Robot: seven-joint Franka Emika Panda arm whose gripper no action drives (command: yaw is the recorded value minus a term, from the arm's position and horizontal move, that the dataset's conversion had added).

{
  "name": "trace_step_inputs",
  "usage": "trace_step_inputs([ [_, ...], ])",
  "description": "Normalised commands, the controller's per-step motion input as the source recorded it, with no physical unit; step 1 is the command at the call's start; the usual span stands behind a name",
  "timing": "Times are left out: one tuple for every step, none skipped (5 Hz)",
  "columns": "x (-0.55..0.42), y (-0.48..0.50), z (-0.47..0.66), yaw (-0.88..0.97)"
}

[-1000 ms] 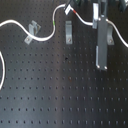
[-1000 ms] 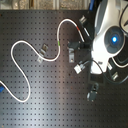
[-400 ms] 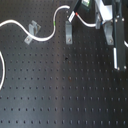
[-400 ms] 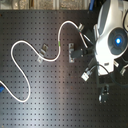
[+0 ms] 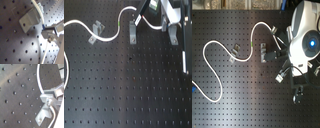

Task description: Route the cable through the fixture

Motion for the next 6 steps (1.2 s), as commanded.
trace_step_inputs([
  [-0.048, 0.025, 0.24, 0.0],
  [-0.068, 0.014, 0.2, 0.05],
  [-0.123, -0.014, 0.27, 0.07],
  [-0.279, -0.033, 0.25, 0.15],
  [-0.311, -0.026, 0.23, 0.13],
  [-0.318, -0.017, 0.25, 0.13],
])
